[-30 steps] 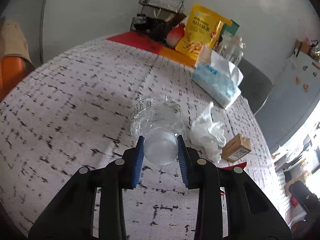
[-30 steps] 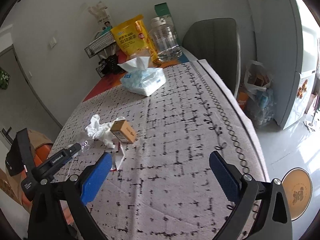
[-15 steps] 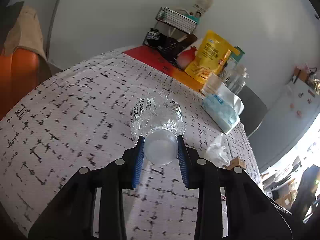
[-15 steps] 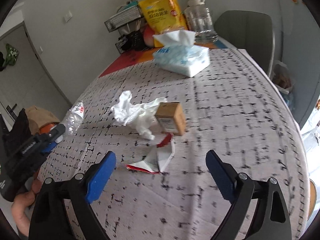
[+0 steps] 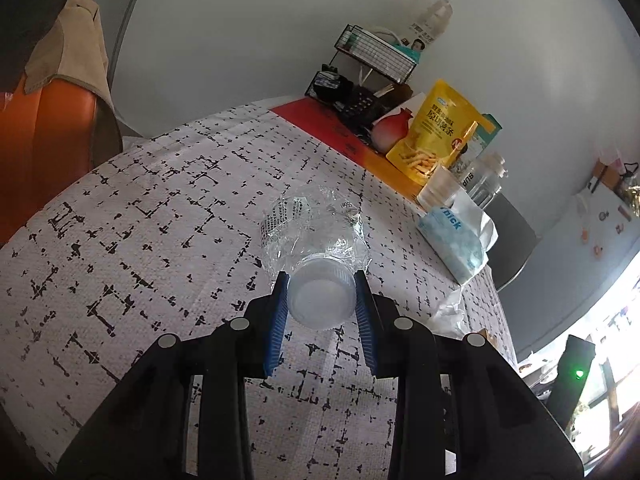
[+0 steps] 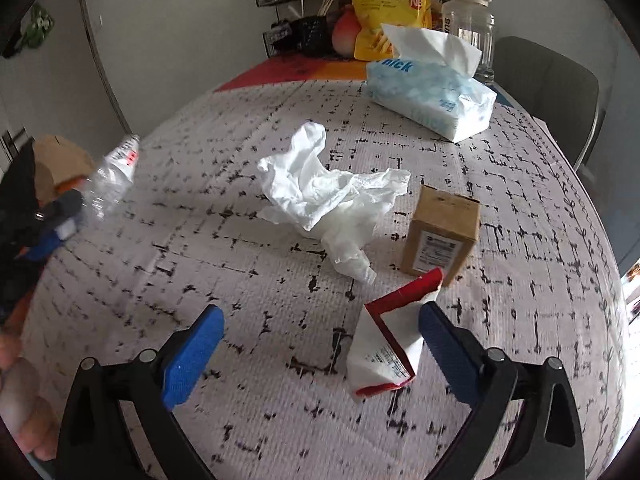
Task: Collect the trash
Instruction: 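Grasp the red-and-white paper scrap with the right tool while the left tool holds the bottle, then carry the bottle and paper scrap in both tools over the tan bin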
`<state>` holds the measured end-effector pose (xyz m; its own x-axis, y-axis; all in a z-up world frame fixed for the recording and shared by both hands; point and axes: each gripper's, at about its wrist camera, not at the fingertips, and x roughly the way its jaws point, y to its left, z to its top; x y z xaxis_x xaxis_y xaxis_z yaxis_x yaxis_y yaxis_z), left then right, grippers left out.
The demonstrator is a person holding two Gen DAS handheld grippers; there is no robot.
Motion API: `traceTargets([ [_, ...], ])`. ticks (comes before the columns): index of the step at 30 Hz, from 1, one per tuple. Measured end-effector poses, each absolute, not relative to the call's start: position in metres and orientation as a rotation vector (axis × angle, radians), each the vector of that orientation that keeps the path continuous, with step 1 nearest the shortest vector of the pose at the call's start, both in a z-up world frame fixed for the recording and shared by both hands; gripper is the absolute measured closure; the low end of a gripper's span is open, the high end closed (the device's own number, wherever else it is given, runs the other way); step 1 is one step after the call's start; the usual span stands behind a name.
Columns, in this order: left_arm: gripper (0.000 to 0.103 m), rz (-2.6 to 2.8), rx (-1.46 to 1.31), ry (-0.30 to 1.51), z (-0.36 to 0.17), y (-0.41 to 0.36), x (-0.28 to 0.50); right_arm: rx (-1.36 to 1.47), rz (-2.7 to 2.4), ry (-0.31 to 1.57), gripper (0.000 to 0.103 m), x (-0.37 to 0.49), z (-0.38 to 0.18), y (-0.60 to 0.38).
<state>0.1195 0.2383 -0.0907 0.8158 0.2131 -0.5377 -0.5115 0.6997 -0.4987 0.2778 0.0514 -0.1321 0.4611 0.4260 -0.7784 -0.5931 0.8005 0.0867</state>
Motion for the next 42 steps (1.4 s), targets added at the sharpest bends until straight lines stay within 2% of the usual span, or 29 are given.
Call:
traceTargets([
  [2,0.071,0.422,-0.689,0.469,-0.091,0.238,0.118,-0.235,0.626,0.886,0.013,0.278,-0.132,0.056],
  [4,0.071,0.421,-0.688,0.469,-0.09,0.237,0.118,-0.28,0.594,0.865,0.026,0.278,-0.132,0.059],
  [5,0.071,0.422,-0.685,0.469,-0.089,0.237,0.117,-0.289,0.585,0.852,0.045,0.278,-0.13,0.058],
  [6,0.071,0.424,-0.681,0.466,-0.087,0.236,0.116,-0.28,0.592,0.851,0.07,0.278,-0.129,0.055],
  [7,0.071,0.424,-0.678,0.464,-0.086,0.235,0.115,-0.261,0.602,0.859,0.073,0.278,-0.126,0.05],
  [8,0.071,0.423,-0.678,0.462,-0.084,0.234,0.114,-0.241,0.623,0.867,0.084,0.279,-0.125,0.046],
  [30,0.071,0.291,-0.559,0.451,-0.044,0.147,0.119,-0.027,0.655,0.798,0.09,0.226,-0.09,-0.063],
  [42,0.071,0.299,-0.556,0.439,-0.035,0.143,0.111,0.011,0.7,0.731,0.091,0.219,-0.076,-0.083],
])
